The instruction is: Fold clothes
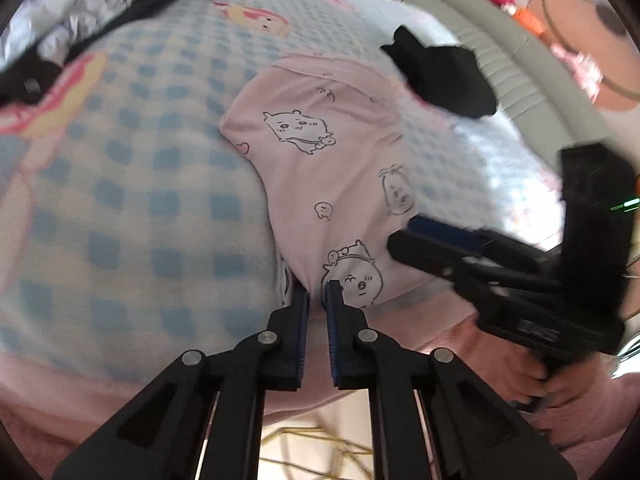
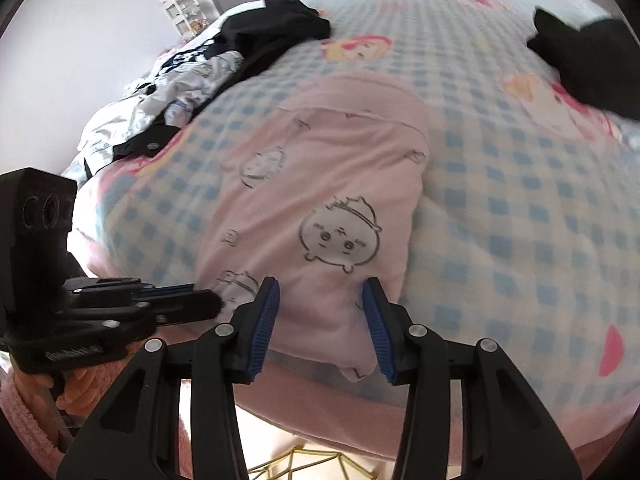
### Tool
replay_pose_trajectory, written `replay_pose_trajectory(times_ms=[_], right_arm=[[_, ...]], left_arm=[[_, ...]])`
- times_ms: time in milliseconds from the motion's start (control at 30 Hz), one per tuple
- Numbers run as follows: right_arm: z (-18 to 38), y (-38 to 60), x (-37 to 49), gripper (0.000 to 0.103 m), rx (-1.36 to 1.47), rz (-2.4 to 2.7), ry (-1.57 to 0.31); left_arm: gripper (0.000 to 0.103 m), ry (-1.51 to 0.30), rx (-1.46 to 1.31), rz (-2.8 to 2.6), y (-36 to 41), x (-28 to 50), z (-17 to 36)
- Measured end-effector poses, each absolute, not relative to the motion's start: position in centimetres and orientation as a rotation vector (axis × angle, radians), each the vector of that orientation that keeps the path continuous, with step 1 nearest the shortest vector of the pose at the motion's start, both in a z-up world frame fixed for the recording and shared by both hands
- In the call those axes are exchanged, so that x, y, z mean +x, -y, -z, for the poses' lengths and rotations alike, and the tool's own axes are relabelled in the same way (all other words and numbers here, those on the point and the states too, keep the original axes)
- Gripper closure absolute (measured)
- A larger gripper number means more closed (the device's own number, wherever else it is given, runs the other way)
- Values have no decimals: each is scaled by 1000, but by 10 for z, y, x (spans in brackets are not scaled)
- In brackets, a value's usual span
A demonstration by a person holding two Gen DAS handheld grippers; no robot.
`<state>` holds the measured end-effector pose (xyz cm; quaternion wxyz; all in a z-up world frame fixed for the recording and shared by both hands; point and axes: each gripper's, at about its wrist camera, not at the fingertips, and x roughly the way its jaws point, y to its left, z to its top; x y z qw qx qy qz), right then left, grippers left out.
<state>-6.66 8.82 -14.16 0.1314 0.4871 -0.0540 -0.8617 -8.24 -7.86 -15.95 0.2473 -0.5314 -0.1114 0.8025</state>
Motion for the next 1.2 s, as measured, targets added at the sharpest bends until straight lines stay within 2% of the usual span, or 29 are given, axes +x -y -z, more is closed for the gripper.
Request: replay_pose_trajectory(times_ms=[167,300,367,433,533,700,900,1200], right_arm=[[130,-62,-61,59,1340,2541,59],[165,-65,-78,65,1456,2482,38],[166,-76,-82,68,1460,2462,125],[162,-80,-82,71,1463,2467,145],[155,-81,-78,69,1447,2482,138],[142,-70,-63,69,1379,2451,144],[145,-51,-54,69,1407,2403,-14],[145,-33,-51,66,1362,2374,-154]], left_arm=[[100,210,-1444,-2262,68,-76,149],[103,200,-1471,-2286,79,-75,154],[103,193,-1509,-2328,91,-73,157],[103,272,-1512,-2322,105,-71,158],[103,360,-1436,-2357,119,-68,150],[102,349,-1384,-2300,107,-75,150],[102,299,-1365,-2271,90,-76,151],[102,389,-1364,-2293,108,-75,153]])
